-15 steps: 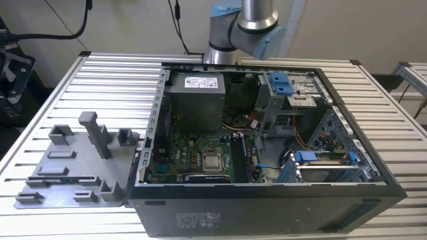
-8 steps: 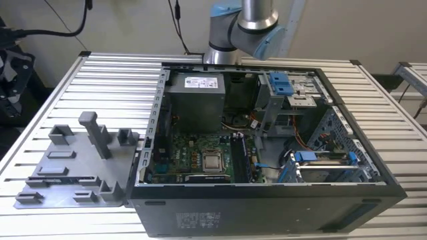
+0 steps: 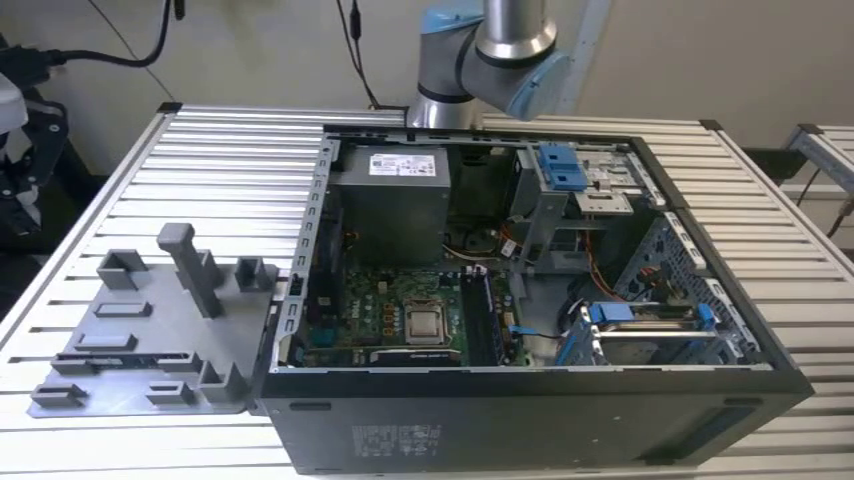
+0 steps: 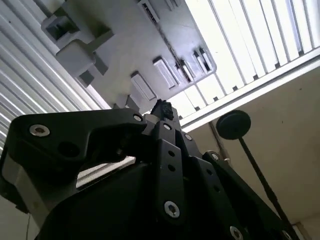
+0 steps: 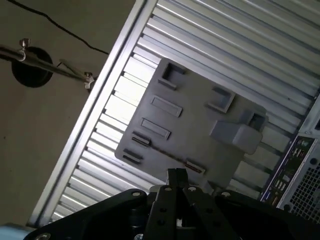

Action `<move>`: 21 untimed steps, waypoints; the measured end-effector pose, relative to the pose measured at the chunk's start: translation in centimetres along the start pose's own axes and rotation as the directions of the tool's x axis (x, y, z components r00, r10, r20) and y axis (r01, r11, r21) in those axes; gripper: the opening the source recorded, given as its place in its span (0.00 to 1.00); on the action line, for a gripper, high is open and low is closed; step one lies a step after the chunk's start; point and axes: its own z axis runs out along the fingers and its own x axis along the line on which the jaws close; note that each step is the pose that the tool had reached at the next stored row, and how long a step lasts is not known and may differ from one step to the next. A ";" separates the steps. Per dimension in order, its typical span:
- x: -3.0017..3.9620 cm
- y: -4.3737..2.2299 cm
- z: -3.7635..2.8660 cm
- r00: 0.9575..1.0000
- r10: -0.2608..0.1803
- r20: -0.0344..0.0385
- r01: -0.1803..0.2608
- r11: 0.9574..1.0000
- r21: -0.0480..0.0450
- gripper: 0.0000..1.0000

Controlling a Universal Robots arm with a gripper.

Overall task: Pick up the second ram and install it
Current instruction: 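Pick up the second ram and move it above second insertion slot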

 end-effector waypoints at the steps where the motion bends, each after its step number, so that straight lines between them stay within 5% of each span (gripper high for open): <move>1: 0.00 0.00 0.00 1.000 -0.018 -0.001 0.018 1.000 0.000 0.11; 6: 0.00 0.00 0.00 0.994 -0.108 -0.005 0.108 0.994 0.000 0.11; 11: 0.00 0.00 0.00 0.980 -0.198 -0.010 0.198 0.980 0.000 0.11; 17: 0.00 -0.01 0.00 0.953 -0.304 -0.015 0.304 0.953 -0.001 0.11; 21: 0.00 0.00 0.00 0.928 -0.372 -0.019 0.372 0.928 -0.002 0.11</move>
